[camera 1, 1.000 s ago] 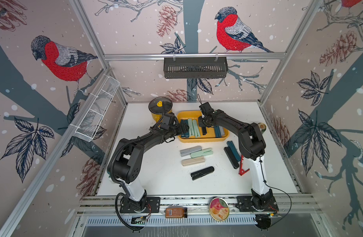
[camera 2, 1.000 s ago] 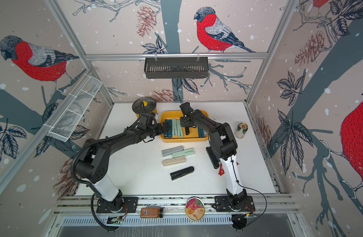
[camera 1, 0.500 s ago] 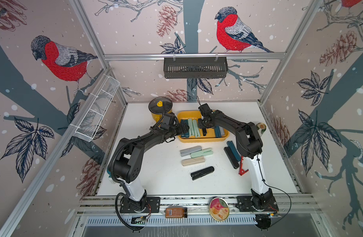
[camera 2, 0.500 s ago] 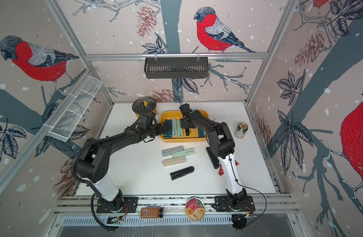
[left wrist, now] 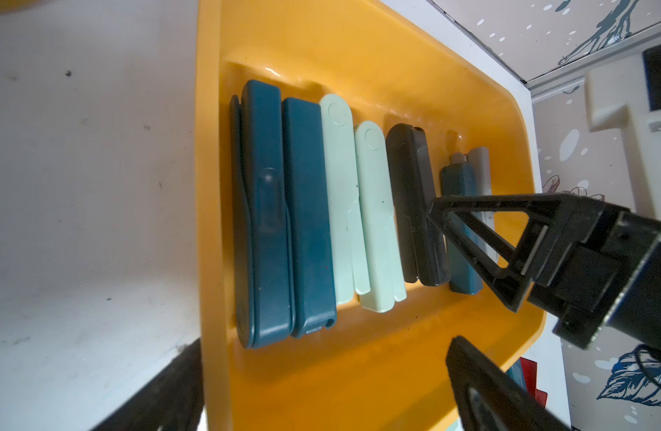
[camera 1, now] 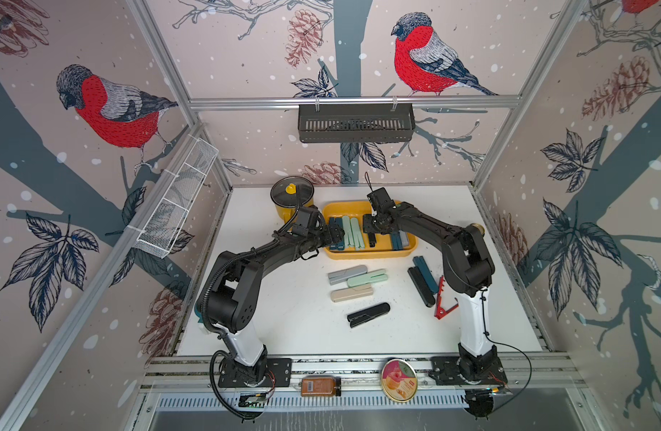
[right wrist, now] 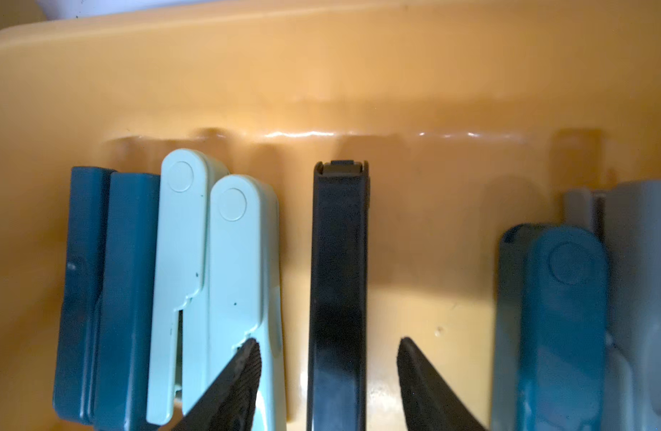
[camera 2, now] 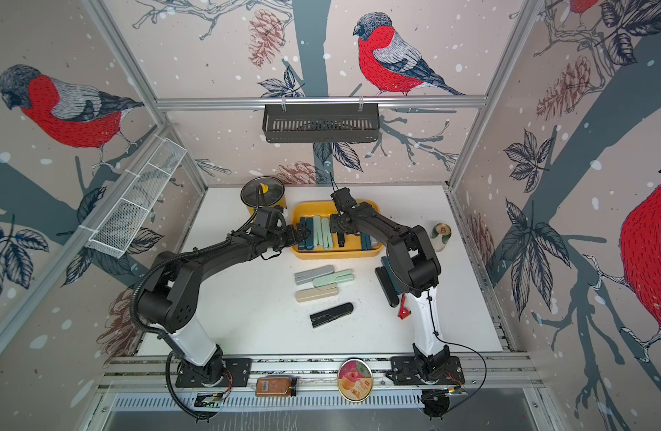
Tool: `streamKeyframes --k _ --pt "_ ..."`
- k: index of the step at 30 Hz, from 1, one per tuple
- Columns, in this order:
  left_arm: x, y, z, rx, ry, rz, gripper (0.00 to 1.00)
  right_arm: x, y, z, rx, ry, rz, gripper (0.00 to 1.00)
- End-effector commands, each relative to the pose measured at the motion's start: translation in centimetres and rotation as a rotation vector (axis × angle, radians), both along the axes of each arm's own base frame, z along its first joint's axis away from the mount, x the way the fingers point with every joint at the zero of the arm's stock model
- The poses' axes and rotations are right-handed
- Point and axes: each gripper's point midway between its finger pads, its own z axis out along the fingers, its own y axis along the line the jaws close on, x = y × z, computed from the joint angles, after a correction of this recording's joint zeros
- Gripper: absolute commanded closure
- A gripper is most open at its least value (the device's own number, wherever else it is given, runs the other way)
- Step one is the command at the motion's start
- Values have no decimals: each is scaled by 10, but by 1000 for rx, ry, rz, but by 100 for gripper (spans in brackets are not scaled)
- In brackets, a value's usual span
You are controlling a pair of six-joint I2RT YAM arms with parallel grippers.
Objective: Put the pruning pliers into the storage box
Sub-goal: Place the pruning pliers in the storage box.
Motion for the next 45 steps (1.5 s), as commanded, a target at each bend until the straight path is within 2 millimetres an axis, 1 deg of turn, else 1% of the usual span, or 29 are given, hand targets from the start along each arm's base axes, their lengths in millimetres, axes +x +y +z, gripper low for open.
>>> streamKeyframes --k 1,5,8,15,20,26,28,36,40,45 --pt "5 -4 10 -29 -39 -3 2 5 8 12 93 -29 -5 35" --pt "5 -8 12 -56 -42 -20 2 6 9 1 168 5 12 27" --pt "3 -13 14 -78 -45 -34 2 4 15 -4 213 13 36 21" --pt "1 -21 15 -103 -46 -52 2 3 25 -13 298 39 63 13" --pt "1 -25 16 -113 -46 -62 2 2 30 -16 328 58 66 12" --pt "0 -24 14 -110 -43 -61 2 3 27 -17 322 55 62 11" --pt "0 -24 15 -112 -43 -60 2 2 29 -18 328 62 64 11" --pt "0 -23 16 -104 -47 -58 2 -2 30 -15 344 75 48 11" --pt "-1 -22 16 -96 -49 -56 2 -8 32 -13 350 81 47 11" --pt "0 -24 15 -100 -46 -64 2 -10 33 -6 364 70 41 11"
